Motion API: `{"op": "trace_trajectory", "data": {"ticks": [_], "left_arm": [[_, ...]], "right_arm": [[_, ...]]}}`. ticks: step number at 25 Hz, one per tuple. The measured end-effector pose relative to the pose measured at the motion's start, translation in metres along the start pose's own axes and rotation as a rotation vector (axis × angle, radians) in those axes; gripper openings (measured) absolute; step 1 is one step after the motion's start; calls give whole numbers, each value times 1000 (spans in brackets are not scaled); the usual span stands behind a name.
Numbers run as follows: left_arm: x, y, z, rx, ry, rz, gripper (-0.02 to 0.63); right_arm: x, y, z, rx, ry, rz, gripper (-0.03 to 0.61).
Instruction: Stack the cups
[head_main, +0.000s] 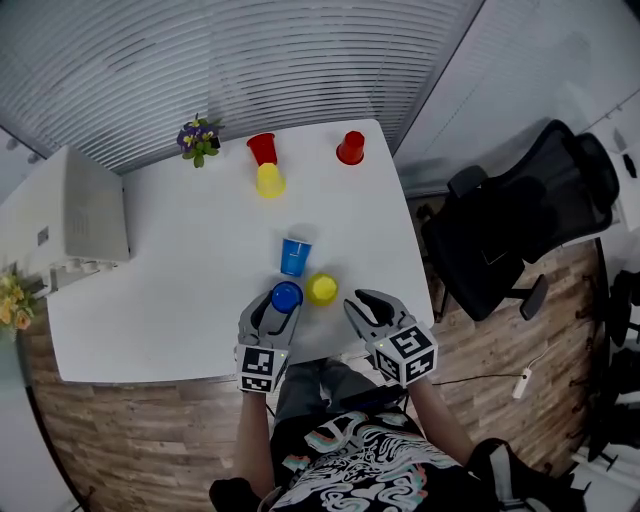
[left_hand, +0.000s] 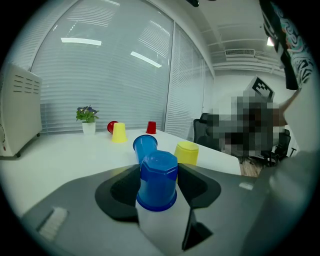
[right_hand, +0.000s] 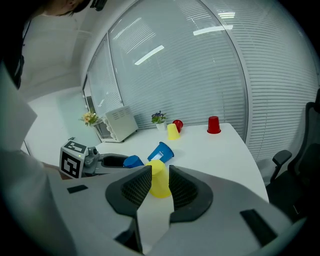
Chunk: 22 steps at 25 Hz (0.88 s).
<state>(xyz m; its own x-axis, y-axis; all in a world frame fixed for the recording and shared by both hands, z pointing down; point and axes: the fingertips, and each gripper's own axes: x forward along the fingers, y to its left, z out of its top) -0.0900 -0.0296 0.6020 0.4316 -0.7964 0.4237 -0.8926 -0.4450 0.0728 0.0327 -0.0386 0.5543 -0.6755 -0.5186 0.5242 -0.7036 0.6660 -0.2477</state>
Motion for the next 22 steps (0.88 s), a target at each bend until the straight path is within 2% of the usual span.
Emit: {"op": "trace_trajectory", "data": {"ticks": [16, 22], "left_arm": [[9, -4, -1, 5, 12, -16, 239], [4, -13, -2, -19, 12, -55, 292]], "right_arm": [[3, -9, -2, -26, 15, -14, 118], [2, -12, 14, 7, -26, -15, 126]]}}
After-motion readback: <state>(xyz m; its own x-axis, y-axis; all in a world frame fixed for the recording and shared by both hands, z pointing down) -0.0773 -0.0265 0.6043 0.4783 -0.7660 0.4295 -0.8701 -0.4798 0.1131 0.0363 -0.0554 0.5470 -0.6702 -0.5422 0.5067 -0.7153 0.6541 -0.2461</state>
